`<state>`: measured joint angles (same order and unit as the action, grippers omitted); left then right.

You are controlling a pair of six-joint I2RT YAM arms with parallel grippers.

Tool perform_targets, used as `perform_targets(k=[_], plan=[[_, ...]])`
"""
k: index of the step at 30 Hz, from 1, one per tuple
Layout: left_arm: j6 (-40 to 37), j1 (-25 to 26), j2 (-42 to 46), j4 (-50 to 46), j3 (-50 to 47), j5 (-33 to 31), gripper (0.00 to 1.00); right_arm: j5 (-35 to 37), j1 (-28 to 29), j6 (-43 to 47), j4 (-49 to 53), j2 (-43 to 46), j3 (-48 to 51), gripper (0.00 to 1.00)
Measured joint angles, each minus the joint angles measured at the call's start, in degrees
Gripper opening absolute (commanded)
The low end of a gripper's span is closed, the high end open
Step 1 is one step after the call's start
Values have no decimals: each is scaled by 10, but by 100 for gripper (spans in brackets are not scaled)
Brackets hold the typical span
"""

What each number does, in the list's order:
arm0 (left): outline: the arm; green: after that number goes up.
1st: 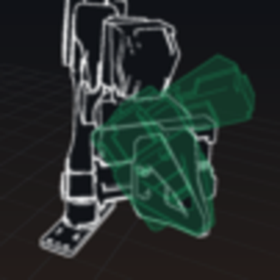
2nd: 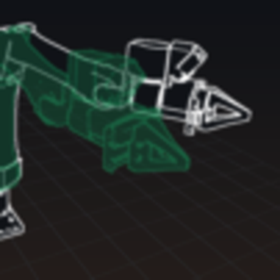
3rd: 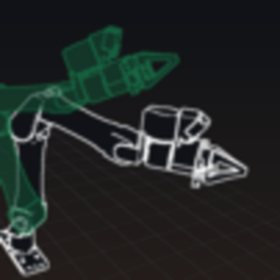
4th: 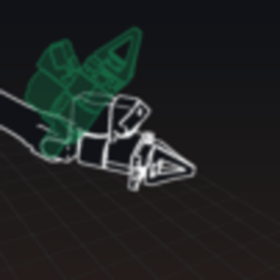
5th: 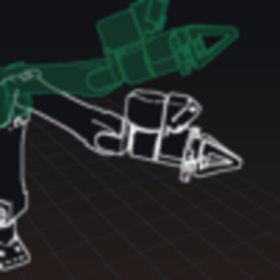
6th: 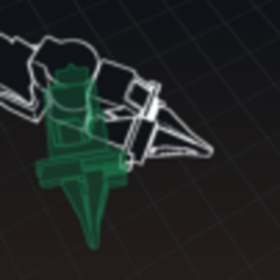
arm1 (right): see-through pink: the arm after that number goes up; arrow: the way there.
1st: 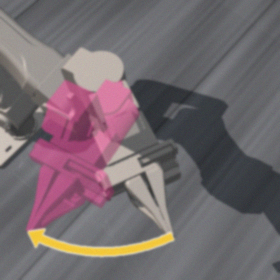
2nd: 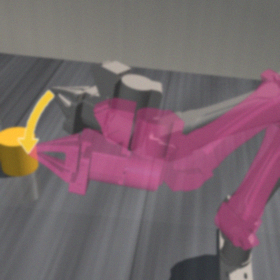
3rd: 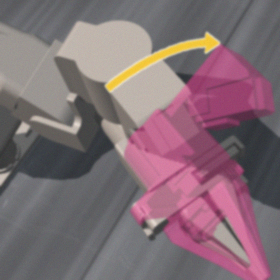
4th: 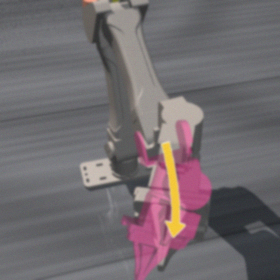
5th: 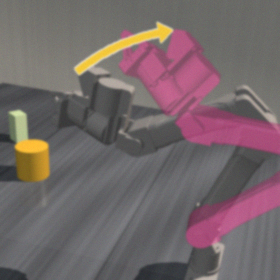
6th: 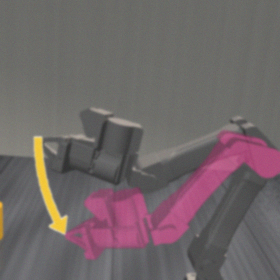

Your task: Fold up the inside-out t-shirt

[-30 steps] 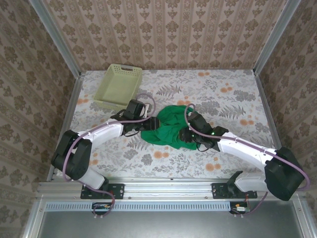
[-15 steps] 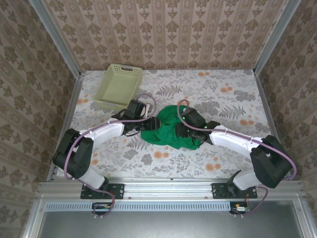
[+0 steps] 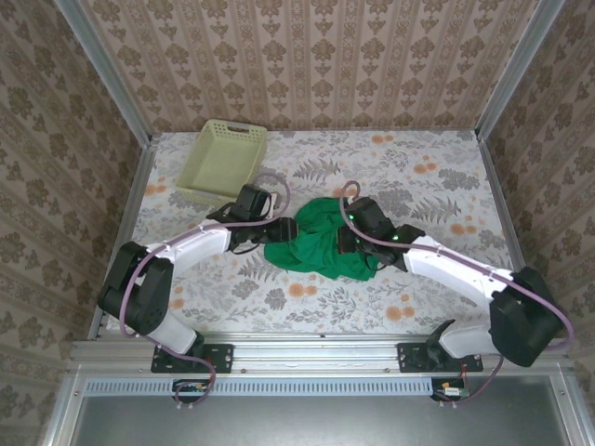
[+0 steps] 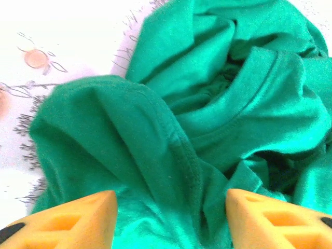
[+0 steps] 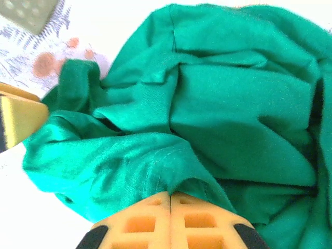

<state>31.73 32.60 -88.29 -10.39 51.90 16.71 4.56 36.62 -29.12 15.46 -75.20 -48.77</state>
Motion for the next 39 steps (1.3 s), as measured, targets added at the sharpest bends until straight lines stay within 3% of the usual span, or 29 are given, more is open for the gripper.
perform_targets(k=[10,20,23,27,32,36,39], plan=[[0,-20,-16,-32,52,-15,68,14,0,-14,81,121,23,0],[-4,2,-134,-75,150,-55,61,33,1,-60,179,208,58,0],[-5,8,-162,-89,162,-65,52,38,1,-71,196,210,59,0],[-5,11,-194,-105,180,-73,27,46,1,-76,210,214,59,0],[-11,14,-200,-116,204,-74,3,59,1,-76,243,214,30,0],[-19,22,-194,-139,243,-89,0,69,0,-71,271,216,-37,0],[-22,28,-143,-160,247,-106,0,78,0,-56,296,216,-107,0]])
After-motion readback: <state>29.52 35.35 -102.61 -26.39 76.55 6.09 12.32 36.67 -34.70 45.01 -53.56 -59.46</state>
